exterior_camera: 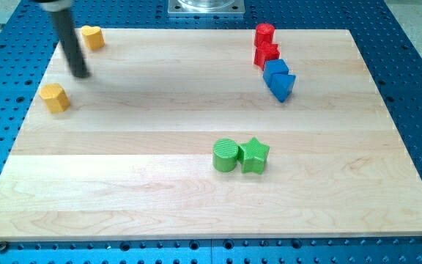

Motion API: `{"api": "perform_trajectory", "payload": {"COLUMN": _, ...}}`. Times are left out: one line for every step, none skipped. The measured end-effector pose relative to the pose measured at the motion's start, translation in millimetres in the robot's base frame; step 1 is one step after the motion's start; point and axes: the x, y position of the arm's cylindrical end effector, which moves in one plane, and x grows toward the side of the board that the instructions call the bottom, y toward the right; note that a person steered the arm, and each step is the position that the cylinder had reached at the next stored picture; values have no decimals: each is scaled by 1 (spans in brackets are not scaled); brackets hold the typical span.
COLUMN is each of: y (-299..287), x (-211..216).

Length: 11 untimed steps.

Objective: Move the hexagon to the top left of the green circle

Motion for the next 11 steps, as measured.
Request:
{"api": "perform_trajectory", "payload": {"y": -31, "x": 25}}
{"api": "perform_trajectory", "payload": {"y": 4, "x": 65}}
{"api": "perform_trajectory", "payload": {"y": 72, "x": 102}}
{"api": "perform_trajectory", "payload": {"y": 104, "x": 123}}
{"api": "perform_trajectory", "payload": {"y": 87, "x": 95}}
{"api": "perform_trajectory", "payload": {"y": 47, "x": 120}}
{"api": "perform_trajectory", "payload": {"y": 56, "x": 159}}
{"api": "perform_trajectory", "payload": {"y": 154, "x": 169}}
{"api": "perform_trajectory", "payload": {"y": 209, "x": 163}}
{"api": "perform_trajectory", "payload": {"y": 183, "x": 128}}
{"api": "perform_trajectory", "payload": {"y": 193, "x": 100}}
